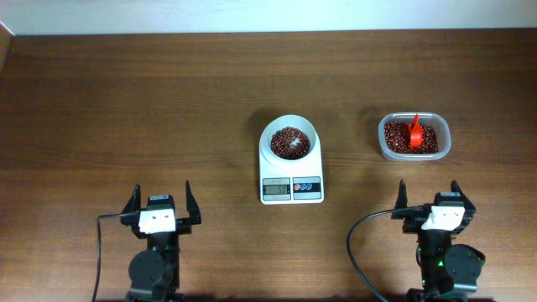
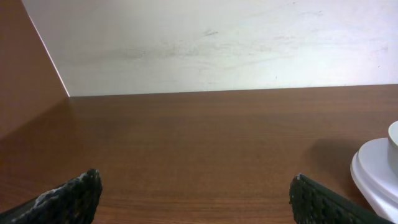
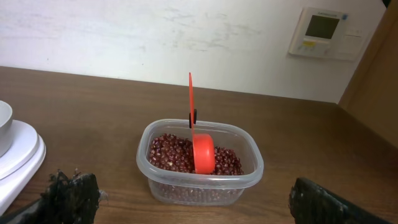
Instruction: Scoop item into bowl and weigh 50g on scale
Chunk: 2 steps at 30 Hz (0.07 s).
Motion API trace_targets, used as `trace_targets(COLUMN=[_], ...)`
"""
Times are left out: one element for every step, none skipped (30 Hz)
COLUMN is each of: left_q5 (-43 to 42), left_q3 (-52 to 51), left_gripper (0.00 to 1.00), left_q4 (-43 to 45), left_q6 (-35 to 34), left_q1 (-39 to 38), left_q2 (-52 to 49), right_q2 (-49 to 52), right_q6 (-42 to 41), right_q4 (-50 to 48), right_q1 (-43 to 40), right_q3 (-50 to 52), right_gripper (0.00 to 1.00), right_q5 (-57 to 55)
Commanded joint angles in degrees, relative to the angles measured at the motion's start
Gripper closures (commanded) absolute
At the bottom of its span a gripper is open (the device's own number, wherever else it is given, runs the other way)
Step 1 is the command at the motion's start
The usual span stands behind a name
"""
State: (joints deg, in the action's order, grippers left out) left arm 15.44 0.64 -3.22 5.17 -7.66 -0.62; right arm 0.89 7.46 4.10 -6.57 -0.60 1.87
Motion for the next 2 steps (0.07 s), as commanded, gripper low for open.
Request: trace_targets(left_q5=[-0.2, -0.2], left_q3=[-0.1, -0.1], left_gripper=[0.01, 0.01], left_q4=[-0.3, -0.3], left_q6=[0.9, 0.9], left_q1=[0.4, 0.4], left_q2=[0.3, 0.3], right_q2=[-0.7, -0.7], right_q6=[-0.4, -0.4], right_q4=[0.3, 0.3], right_q1=[-0.3, -0.3], right_q3=[0.3, 0.3], right_gripper=[0.01, 0.01], right_q5=[-0.2, -0.2])
